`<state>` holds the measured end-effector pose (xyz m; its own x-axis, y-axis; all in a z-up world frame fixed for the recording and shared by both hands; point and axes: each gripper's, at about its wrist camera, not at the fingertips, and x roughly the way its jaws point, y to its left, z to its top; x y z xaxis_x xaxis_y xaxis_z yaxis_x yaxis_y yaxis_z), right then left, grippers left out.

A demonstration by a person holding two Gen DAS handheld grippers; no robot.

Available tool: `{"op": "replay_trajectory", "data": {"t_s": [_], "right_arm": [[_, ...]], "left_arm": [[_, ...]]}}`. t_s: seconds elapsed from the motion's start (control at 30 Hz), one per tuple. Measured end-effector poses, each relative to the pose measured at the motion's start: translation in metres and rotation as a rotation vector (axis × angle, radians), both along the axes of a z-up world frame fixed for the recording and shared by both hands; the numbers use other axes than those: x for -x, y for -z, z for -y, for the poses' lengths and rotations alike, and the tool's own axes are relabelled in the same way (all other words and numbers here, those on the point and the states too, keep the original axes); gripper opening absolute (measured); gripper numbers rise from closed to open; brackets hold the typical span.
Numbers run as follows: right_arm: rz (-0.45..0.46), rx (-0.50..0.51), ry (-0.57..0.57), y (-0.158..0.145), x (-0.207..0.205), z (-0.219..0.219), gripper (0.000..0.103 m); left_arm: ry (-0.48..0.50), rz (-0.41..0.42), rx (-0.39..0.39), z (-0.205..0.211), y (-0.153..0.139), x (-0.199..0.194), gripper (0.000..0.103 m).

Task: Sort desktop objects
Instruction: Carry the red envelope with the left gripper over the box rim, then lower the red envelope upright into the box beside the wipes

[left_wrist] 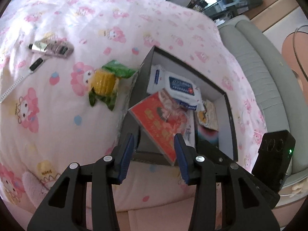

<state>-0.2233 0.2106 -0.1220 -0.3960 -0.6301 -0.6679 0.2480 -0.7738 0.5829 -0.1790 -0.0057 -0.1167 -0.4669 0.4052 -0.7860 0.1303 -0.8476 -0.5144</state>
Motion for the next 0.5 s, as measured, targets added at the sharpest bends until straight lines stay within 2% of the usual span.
{"op": "replay_trajectory", "data": {"t_s": [0.07,0.2,0.33,0.5], "right_arm": [[0.027,-0.058,0.01,-0.002,0.011,-0.006,0.02],[0.051,-0.072,0.051,-0.015,0.039,-0.024,0.025],[0.088,-0.186,0.05,0.0,0.067,-0.024,0.026],[0.219,-0.129,0.052,0.034,0.078,-0.025,0.026]], "left_arm": [[0.014,0.005,0.009,-0.001,-0.002,-0.001,0.045],[0.007,0.039,0.002,0.003,0.003,0.0,0.048],[0.016,0.059,-0.042,0.0,0.011,0.004,0.048],[0.009,0.064,-0.015,-0.005,0.011,0.01,0.049]]}}
